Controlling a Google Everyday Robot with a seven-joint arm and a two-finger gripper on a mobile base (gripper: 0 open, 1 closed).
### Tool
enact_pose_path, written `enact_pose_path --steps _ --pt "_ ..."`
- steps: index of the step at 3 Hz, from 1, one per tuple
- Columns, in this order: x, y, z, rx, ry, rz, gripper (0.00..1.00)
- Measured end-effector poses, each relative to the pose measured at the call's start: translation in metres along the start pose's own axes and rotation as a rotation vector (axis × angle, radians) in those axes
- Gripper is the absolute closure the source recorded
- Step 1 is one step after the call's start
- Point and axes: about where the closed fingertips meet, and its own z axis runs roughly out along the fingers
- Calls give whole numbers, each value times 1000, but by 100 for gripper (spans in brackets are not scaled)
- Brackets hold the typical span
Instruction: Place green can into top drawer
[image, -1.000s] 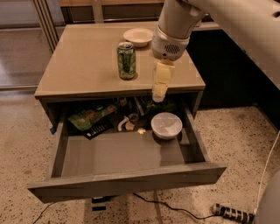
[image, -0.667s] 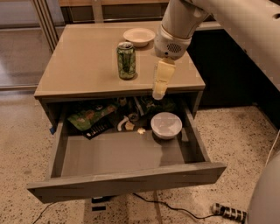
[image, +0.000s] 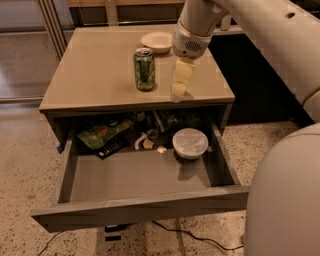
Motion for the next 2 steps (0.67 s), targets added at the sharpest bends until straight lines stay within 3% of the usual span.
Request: enact_pose_path --steps 1,2 --pt "2 0 9 -50 -102 30 0" --pt "0 -7 27 -161 -368 99 0"
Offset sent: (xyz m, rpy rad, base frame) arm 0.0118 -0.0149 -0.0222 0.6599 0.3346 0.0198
